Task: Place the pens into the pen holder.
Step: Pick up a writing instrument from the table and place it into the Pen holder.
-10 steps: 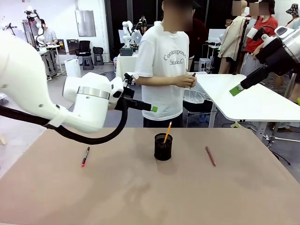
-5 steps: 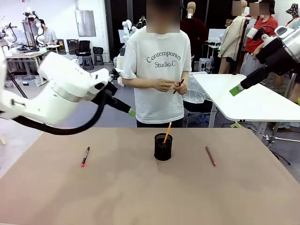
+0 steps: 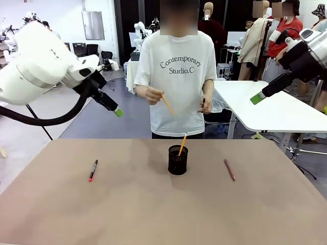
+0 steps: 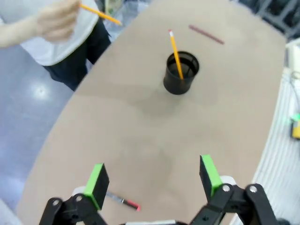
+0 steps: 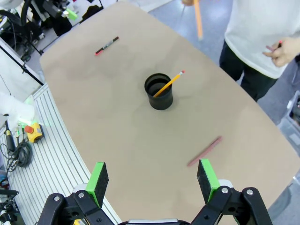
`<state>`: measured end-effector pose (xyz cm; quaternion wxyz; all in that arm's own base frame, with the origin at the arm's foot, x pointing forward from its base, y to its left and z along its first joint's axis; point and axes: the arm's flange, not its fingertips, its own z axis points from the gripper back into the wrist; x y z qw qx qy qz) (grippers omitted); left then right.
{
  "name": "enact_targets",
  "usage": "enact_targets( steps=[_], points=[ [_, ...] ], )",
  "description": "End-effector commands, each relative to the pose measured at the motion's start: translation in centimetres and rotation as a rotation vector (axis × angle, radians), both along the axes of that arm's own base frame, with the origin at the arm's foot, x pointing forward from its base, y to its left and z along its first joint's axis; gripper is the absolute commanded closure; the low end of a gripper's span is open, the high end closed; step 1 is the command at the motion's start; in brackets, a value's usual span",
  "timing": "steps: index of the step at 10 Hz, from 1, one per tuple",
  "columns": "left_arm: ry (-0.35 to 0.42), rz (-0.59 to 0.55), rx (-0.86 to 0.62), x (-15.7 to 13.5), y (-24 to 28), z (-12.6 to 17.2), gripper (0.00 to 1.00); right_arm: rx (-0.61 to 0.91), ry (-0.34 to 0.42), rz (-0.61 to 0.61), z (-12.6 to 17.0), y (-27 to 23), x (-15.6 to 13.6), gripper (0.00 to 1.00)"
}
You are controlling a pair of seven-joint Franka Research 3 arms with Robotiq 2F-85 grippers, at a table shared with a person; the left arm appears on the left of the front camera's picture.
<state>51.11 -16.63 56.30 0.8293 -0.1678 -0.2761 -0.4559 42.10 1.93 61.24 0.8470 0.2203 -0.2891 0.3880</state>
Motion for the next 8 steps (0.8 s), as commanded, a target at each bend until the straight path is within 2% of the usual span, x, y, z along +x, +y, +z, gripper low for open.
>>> enact_targets(
  steps=[1,3,5,8],
  points=[
    [-0.015,-0.156,0.050,-0.3,1.4,1.0,0.00,0.021,-0.004,0.009,0.1,0.0,0.0,0.00],
    [-0.027,-0.211,0.040,-0.4,3.5,1.8,0.00,0.021,-0.004,0.009,0.1,0.0,0.0,0.00],
    [-0.060,-0.316,0.034,-1.3,5.1,1.6,0.00,0.021,-0.004,0.009,0.1,0.0,0.0,0.00],
    [-0.064,-0.310,0.013,-2.6,6.9,1.2,0.00,0.021,-0.004,0.009,0.1,0.0,0.0,0.00]
  ],
)
